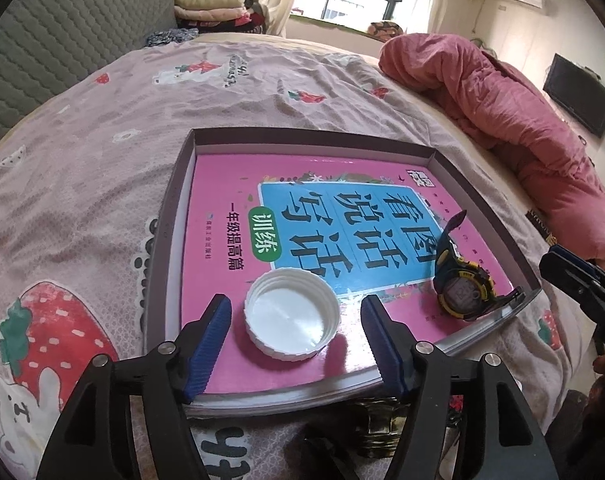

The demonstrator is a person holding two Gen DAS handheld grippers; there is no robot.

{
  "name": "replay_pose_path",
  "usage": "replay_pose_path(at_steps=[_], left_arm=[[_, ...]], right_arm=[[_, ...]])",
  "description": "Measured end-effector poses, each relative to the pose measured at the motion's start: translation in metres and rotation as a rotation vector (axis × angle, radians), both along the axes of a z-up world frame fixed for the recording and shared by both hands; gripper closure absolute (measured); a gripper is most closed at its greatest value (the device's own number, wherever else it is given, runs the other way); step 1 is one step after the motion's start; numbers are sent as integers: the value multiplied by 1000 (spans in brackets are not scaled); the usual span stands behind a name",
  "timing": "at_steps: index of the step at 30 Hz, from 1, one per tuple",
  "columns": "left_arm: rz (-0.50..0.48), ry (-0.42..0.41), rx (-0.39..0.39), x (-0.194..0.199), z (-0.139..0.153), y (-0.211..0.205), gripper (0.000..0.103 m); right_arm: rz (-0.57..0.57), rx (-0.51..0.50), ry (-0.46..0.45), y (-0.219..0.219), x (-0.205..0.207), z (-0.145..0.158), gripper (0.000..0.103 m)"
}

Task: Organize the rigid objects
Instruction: 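Open the left gripper to drop the cap on the workbook while the right releases the watch, then withdraw both grippers from the box back toward the remaining objects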

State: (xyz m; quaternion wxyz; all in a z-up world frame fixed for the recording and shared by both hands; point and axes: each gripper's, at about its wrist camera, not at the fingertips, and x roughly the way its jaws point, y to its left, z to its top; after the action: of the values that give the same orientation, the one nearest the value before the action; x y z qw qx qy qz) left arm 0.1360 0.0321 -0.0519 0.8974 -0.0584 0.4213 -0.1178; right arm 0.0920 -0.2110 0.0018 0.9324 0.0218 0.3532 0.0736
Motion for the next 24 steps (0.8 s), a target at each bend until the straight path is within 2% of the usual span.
replay_pose_path(at_steps=[15, 20, 24], left_arm=[[44, -102, 14, -25, 25, 13, 29], [67, -115, 3, -34, 31, 18, 29], [81, -122, 25, -41, 34, 18, 29]], right_arm=[[1, -10, 4, 5, -6, 1, 52], [11, -5, -1, 6, -9, 4, 52], [20, -7, -13, 7, -13, 9, 52]])
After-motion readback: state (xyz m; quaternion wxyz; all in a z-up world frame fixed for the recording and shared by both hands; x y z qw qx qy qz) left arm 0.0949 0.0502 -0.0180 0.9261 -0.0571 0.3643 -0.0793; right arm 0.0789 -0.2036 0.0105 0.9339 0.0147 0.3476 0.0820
